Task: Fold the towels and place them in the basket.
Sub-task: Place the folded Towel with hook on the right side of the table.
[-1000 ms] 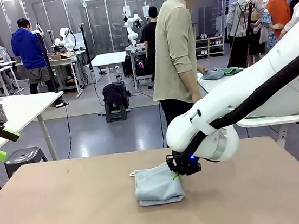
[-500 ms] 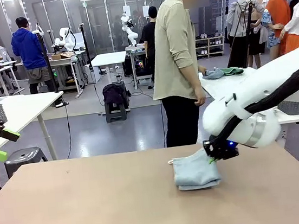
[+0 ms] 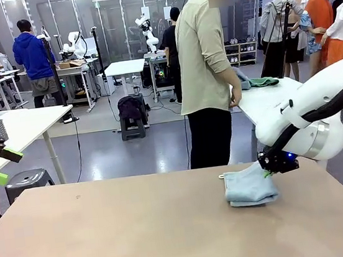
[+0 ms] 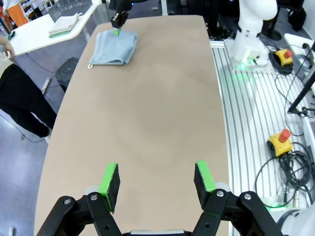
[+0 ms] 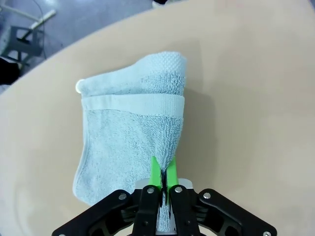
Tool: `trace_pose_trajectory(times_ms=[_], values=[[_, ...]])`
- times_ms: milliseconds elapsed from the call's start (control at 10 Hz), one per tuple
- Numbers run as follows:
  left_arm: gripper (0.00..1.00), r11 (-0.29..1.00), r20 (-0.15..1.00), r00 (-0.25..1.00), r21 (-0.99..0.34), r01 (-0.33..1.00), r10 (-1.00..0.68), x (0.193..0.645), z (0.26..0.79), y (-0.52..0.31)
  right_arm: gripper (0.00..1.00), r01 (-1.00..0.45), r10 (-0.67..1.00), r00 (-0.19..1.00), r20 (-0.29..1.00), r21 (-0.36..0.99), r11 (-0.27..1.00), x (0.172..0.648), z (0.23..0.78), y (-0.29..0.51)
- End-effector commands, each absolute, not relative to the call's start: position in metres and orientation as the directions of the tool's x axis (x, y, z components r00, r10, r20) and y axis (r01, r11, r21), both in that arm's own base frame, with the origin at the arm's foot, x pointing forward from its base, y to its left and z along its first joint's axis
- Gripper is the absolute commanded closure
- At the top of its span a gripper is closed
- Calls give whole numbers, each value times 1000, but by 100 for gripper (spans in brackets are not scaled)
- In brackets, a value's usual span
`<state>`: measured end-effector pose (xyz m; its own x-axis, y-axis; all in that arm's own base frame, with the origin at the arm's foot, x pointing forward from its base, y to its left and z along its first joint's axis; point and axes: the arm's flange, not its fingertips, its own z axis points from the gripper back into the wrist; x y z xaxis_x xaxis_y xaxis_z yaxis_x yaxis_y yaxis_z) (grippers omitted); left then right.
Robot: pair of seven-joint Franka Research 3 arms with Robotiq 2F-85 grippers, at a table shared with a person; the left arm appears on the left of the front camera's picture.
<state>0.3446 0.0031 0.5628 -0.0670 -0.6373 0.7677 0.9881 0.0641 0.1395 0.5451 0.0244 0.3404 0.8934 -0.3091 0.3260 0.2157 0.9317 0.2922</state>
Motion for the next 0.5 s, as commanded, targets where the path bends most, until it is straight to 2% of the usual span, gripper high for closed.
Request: trace_pose_trajectory(times_ms=[0,400], values=[[23,47,783,-93,154,987,-615,345,564,3,95,207,-296,893,339,275,939,567,336,10],[23,47,783,-93,154,987,-615,345,564,3,95,229,-303,889,343,239,944,576,337,-7]])
